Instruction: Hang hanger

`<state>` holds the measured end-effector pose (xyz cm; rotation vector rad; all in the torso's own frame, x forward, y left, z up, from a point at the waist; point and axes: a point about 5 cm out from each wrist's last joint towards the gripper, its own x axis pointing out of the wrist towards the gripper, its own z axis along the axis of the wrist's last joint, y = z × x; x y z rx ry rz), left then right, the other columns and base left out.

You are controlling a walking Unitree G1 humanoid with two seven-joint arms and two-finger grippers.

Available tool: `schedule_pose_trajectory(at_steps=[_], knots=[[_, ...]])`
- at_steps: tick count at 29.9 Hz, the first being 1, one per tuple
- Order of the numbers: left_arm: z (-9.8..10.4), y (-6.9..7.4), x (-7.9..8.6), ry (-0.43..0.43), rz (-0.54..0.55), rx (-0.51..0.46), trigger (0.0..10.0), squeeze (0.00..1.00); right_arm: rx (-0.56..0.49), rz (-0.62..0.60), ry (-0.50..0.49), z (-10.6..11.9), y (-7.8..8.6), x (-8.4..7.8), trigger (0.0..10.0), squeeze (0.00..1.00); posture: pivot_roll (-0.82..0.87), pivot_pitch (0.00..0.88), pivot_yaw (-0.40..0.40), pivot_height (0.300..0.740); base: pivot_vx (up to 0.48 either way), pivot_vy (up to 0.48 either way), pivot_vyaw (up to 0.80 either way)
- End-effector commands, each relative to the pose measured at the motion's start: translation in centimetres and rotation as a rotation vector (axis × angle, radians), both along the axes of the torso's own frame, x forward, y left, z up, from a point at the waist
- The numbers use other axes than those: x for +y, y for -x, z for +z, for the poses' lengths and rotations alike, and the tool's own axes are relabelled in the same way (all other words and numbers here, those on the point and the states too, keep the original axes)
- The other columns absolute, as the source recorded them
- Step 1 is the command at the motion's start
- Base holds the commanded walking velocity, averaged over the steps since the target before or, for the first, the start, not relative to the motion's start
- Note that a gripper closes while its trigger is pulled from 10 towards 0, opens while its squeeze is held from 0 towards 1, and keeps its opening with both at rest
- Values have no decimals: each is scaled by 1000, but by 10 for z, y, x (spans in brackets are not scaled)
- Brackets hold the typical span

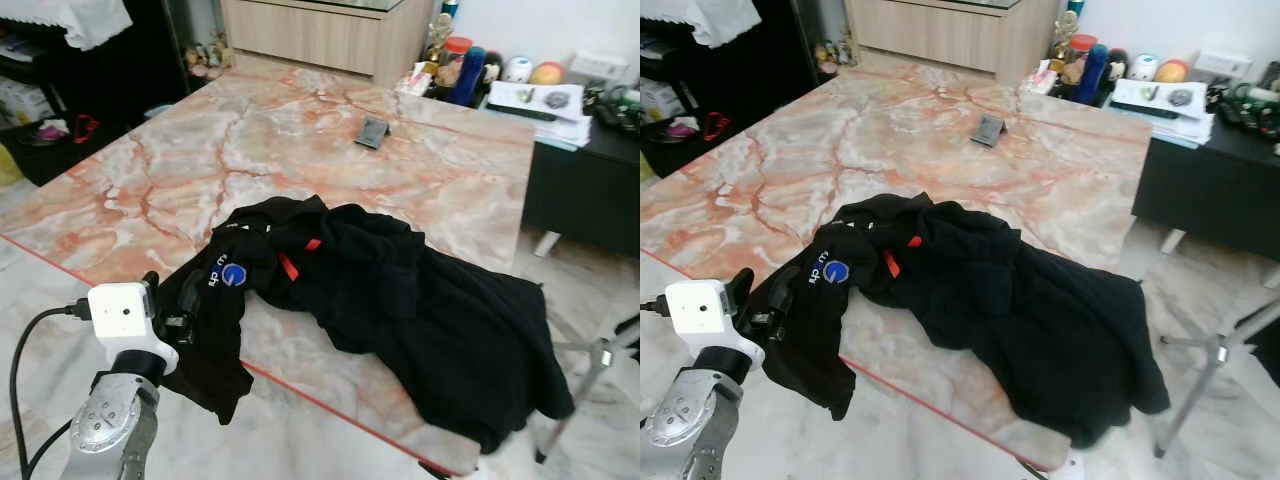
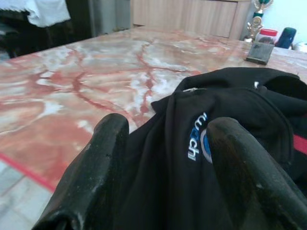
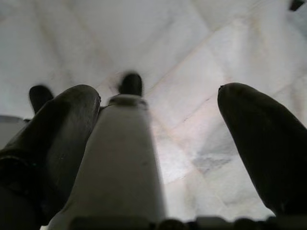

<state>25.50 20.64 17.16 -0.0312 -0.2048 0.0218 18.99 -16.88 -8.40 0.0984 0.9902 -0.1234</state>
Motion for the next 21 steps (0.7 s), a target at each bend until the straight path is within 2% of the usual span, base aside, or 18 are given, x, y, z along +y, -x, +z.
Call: schedule_pose_trajectory(at_steps=[1, 16, 21], knots=[[1, 1, -1, 9, 0, -6, 10000, 0, 25, -4, 5, -3, 7, -4, 10000, 0, 153, 163, -12, 740, -251, 0, 0], [-1, 2, 1, 13, 10, -1, 10000, 0, 25, -2, 6, -3, 7, -4, 10000, 0, 154, 163, -16, 740, -248, 0, 0], [-8, 2, 7, 36, 43, 22, 10000, 0, 25, 0, 6, -3, 7, -4, 10000, 0, 155, 163, -16, 740, -149, 0, 0]])
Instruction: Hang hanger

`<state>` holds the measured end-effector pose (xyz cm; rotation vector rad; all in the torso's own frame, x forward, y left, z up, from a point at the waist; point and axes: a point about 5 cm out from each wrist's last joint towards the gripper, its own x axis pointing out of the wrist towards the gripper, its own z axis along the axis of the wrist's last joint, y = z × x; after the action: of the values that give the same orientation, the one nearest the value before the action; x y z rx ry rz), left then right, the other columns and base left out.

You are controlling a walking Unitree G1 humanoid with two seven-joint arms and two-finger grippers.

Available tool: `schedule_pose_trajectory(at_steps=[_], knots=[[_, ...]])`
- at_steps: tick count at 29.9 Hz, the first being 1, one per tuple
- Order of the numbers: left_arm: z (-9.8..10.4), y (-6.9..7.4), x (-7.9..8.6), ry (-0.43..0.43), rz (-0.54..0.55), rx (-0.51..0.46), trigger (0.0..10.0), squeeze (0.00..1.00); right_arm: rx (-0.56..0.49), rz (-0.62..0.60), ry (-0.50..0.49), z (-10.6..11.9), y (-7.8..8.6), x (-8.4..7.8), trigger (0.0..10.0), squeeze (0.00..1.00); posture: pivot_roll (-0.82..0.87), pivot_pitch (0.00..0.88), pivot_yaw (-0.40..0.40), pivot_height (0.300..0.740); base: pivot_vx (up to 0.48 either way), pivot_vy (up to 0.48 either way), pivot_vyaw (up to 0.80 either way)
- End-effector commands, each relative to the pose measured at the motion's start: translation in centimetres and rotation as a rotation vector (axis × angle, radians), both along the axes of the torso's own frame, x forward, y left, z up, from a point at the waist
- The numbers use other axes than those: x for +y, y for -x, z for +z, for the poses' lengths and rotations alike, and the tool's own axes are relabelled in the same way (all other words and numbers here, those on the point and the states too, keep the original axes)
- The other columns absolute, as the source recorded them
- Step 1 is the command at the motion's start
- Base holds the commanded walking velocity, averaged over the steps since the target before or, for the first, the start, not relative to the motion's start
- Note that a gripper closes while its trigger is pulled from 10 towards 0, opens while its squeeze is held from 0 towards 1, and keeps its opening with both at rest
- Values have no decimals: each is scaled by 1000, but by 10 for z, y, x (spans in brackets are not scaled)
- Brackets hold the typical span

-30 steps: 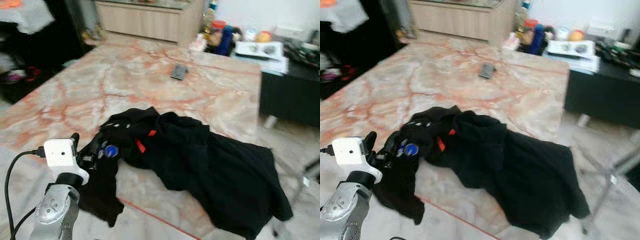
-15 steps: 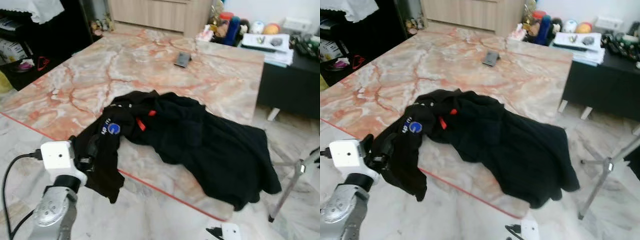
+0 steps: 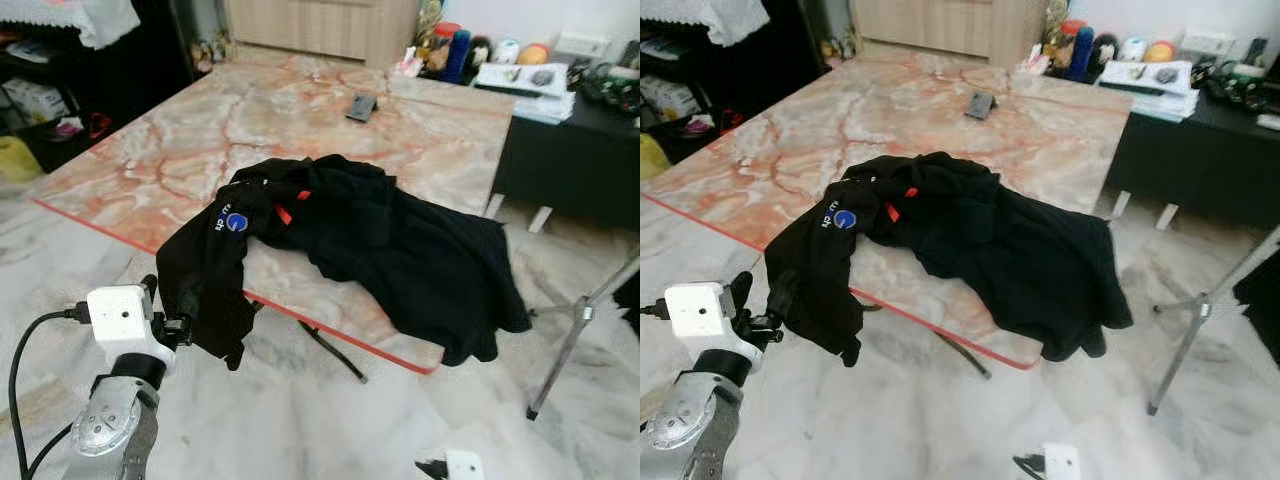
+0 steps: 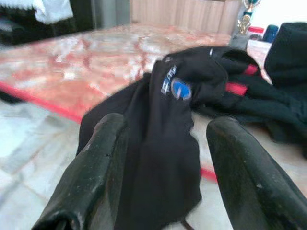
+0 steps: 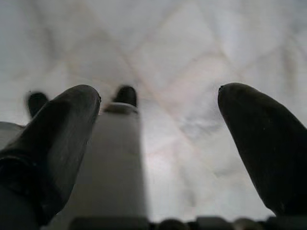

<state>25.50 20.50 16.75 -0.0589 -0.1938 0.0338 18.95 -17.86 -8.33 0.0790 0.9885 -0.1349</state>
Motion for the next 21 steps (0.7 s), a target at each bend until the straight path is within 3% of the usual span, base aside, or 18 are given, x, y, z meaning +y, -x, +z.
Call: schedule_pose_trajectory(at_steps=[1, 4, 5, 9, 10, 12, 14, 17, 18, 19, 21], knots=[[-3, 2, 8, 7, 34, 12, 10000, 0, 25, 0, -16, -4, 6, 6, 10000, 0, 155, 163, -16, 740, 0, 0, 0], [-12, 2, 13, 30, 52, 48, 10000, 0, 25, 0, -16, -4, 6, 6, 10000, 0, 157, 163, -16, 740, 0, 0, 0], [-26, 2, 22, 74, 73, 102, 10000, 0, 24, 0, -17, -4, 6, 6, 10000, 0, 152, 163, -15, 740, 0, 0, 0], [-43, 4, 32, 95, 92, 170, 10000, 0, 24, -1, -18, -4, 6, 6, 10000, 0, 156, 162, -14, 740, 0, 0, 0], [-62, 5, 41, 117, 103, 241, 10000, 0, 24, -2, -18, -4, 6, 7, 10000, 0, 154, 161, -14, 740, 0, 0, 0], [-74, 7, 47, 132, 109, 288, 10000, 0, 25, -3, -19, -4, 6, 7, 10000, 0, 154, 161, -14, 740, 0, 0, 0], [-74, 7, 47, 132, 109, 288, 10000, 0, 25, -3, -19, -4, 6, 7, 10000, 0, 154, 161, -14, 740, 0, 0, 0], [-136, 15, 56, 120, 120, 533, 10000, 0, 24, -2, -20, -4, 6, 7, 10000, 0, 148, 158, -18, 740, 0, 0, 0], [-136, 15, 56, 120, 120, 533, 10000, 0, 24, -2, -20, -4, 6, 7, 10000, 0, 148, 158, -18, 740, 0, 0, 0], [-165, 22, 52, 115, 113, 662, 10000, 0, 23, -3, -22, -4, 6, 7, 10000, 0, 142, 155, -19, 740, 0, 0, 0], [-173, 25, 50, 119, 113, 697, 10000, 0, 23, -4, -23, -4, 6, 7, 10000, 0, 141, 154, -19, 740, 0, 0, 0]])
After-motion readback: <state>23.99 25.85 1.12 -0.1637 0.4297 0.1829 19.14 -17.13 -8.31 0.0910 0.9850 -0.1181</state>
